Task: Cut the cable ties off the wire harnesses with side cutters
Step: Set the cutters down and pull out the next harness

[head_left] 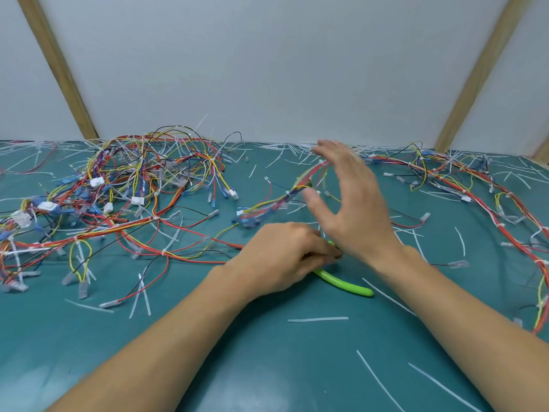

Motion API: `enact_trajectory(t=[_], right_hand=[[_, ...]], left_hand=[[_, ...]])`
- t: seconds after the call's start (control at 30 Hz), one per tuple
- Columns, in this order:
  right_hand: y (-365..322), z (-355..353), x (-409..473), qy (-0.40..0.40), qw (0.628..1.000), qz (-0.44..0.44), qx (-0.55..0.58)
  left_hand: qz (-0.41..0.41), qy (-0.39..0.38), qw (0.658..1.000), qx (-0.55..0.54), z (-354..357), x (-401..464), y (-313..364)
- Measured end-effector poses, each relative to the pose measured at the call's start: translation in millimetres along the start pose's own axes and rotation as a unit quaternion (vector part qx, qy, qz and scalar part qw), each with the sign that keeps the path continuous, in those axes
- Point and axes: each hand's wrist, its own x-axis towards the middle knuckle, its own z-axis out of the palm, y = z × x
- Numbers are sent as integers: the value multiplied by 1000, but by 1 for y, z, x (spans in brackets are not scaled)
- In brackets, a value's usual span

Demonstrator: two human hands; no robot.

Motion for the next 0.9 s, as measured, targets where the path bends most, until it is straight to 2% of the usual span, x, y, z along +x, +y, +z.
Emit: enact_trajectory(t=[0.13,0.2,0.4,0.5,0.63,0.77,0.83,0.9], right_hand=[[5,5,-1,-130,986,0,-102],[11,7,-3,-166,976,11,-140],[27,1,-5,-148,961,48,-230],[33,-3,-5,-139,962,47,-230],[34,-5,-3,-60,977,98,-178],[30,-4,-4,37,981,190,-32],[24,-1,-5,45,967,241,73],[16,4,-6,36,934,292,204]], left_hand=[[23,-5,1000,10,0,1,5],[23,11,1000,9,2,0,4],[-61,97,993,20,0,-1,-3],[-107,141,984,17,-2,-2,-8],[-159,211,964,16,-3,-2,-13],[-187,302,934,-43,-6,-2,-15],[-190,322,922,-97,-6,-2,-15],[-192,336,911,-144,-7,-1,-14]])
